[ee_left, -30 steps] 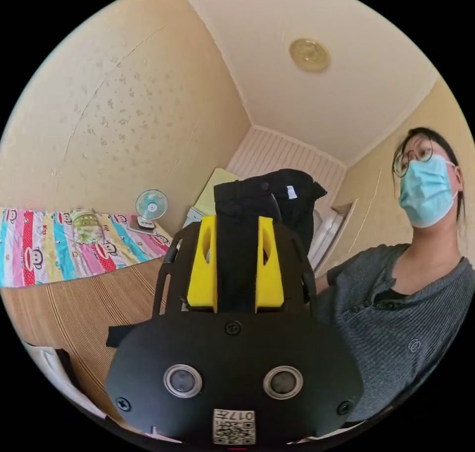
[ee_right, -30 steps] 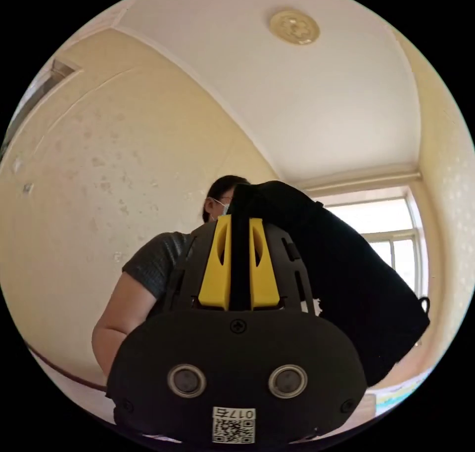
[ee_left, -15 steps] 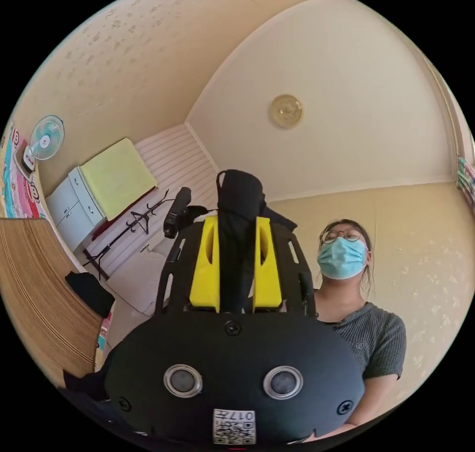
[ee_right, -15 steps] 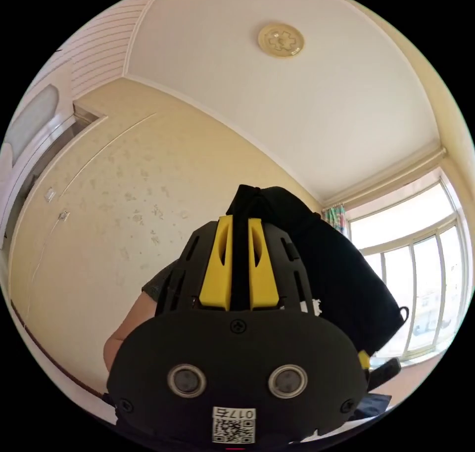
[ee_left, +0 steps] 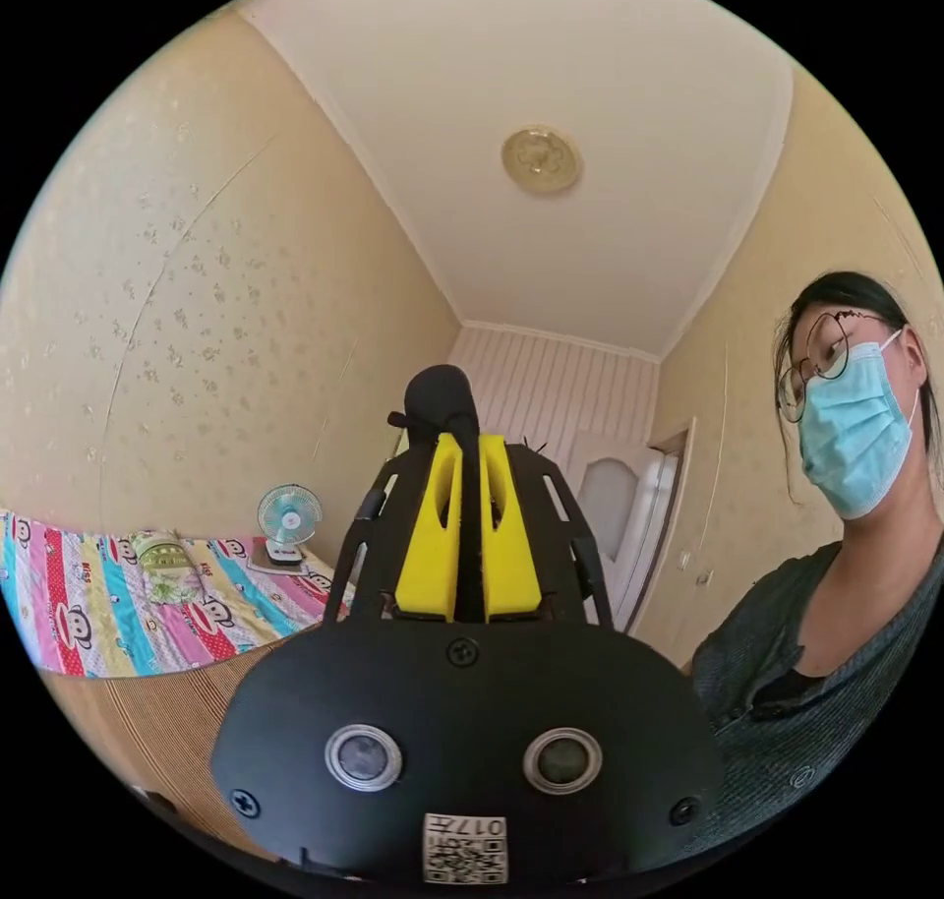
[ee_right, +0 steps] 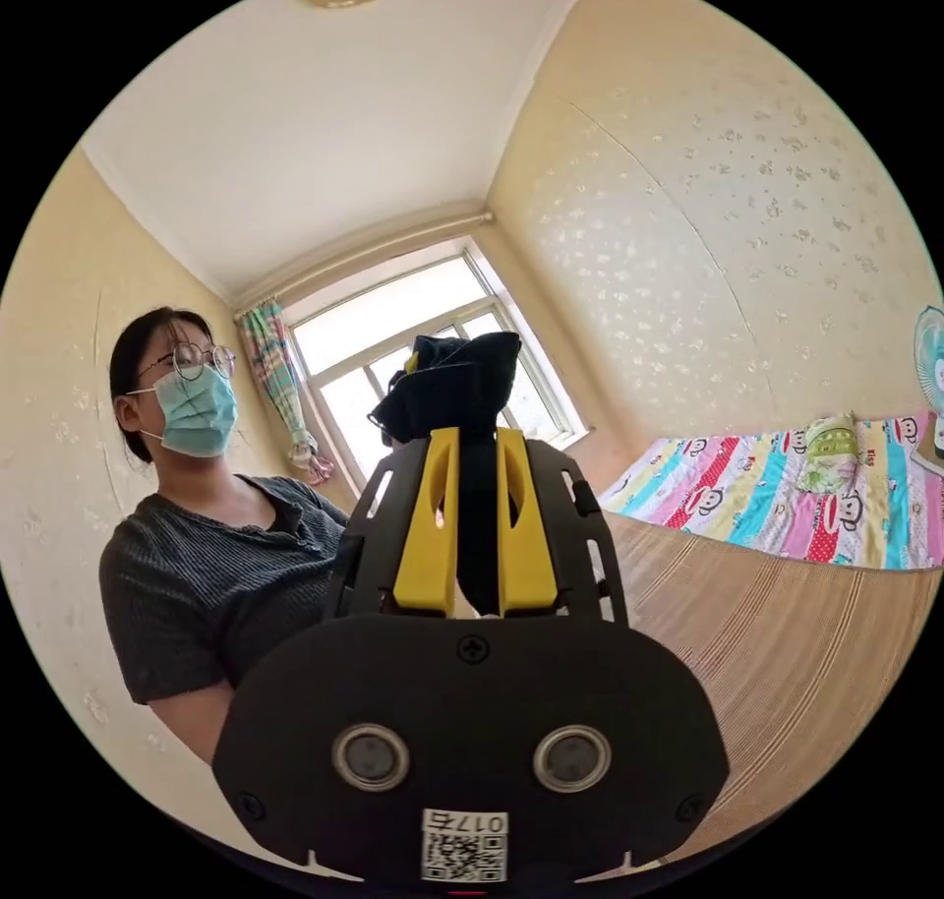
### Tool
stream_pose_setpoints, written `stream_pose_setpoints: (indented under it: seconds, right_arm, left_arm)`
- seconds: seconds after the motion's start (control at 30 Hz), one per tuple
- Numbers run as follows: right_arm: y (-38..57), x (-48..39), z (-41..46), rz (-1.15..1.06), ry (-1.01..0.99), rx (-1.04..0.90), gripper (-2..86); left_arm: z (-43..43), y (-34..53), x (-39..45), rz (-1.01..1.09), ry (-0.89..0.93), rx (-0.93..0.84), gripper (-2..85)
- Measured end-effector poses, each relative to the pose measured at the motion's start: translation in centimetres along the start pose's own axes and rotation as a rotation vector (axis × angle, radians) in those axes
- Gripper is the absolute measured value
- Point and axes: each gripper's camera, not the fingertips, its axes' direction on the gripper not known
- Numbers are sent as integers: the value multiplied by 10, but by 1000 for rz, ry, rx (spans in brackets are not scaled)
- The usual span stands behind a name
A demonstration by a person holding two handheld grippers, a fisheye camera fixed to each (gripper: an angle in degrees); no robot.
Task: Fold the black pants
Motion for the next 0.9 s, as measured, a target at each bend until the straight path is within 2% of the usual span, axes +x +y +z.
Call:
stream_pose_setpoints:
  seconds: [0.1, 0.17, 0.3, 0.4, 0.5, 0.53, 0.63, 0.7, 0.77, 0.83, 0.9]
  right_arm:
    - [28, 3, -3, -40, -260, 130, 75]
    - [43, 1, -1, -42, -246, 150, 111]
    - [69, -23, 22, -130, 55, 20, 189]
    - [78, -45, 48, -280, 274, -111, 195]
    - [72, -49, 70, -334, 515, -121, 189]
    - [68, -48, 74, -343, 530, -118, 188]
    - [36, -31, 94, -414, 394, -117, 197]
    - [4, -3, 106, -393, 80, -121, 198]
    - [-16, 4, 107, -412, -81, -61, 157]
    - [-31, -5, 100, -459, -128, 43, 64]
    - [-57, -29, 87, -520, -107, 136, 35]
  left_arm:
    - [-1, -9, 30, 76, -61, 20, -1]
    - [-2, -16, 53, 116, -99, 32, -2]
    - [-4, -28, 80, 160, -97, 31, -3]
    - [-12, -38, 97, 173, -115, 50, -2]
    - [-25, -51, 112, 198, -122, 75, -1]
    - [-30, -57, 116, 205, -100, 78, -1]
    - [-39, -75, 120, 197, -6, 70, 1]
    - [-45, -85, 118, 169, 42, 76, 2]
    - [-59, -97, 114, 137, 50, 111, 4]
    - [-72, -107, 112, 136, 37, 126, 4]
    - [-86, -119, 107, 125, 26, 129, 6]
